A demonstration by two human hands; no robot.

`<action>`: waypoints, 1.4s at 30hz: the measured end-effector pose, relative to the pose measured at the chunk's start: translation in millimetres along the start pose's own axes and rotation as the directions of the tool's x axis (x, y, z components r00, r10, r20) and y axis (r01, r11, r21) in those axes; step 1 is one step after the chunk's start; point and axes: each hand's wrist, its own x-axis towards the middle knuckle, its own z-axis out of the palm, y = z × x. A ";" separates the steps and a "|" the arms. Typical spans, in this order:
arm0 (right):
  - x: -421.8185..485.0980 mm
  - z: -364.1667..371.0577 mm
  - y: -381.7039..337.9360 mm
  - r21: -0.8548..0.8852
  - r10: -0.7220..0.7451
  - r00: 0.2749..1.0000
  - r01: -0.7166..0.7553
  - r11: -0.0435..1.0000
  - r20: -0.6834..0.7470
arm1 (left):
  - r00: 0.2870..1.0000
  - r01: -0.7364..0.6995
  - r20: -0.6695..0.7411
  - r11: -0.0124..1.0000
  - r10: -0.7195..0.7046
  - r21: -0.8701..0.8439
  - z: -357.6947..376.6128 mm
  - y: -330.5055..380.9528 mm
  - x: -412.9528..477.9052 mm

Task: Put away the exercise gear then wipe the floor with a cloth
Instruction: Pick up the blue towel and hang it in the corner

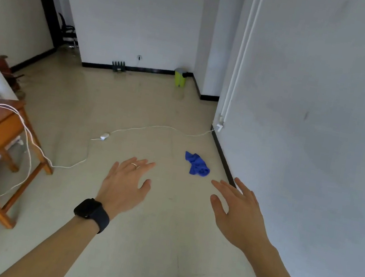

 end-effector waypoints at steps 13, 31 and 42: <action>278.1 79.8 28.5 -0.056 -0.052 0.997 0.055 0.997 0.054 | 0.989 0.138 0.044 0.988 -0.141 0.072 50.8 -115.3 241.2; 614.3 192.7 41.2 -0.042 0.271 0.961 -0.269 0.962 0.058 | 0.961 -0.191 0.215 0.980 0.176 0.051 110.8 -221.6 658.9; 796.5 273.3 134.3 -0.007 0.426 0.892 -0.430 0.903 0.148 | 0.899 -0.240 0.385 0.970 0.207 0.038 223.8 -239.5 873.6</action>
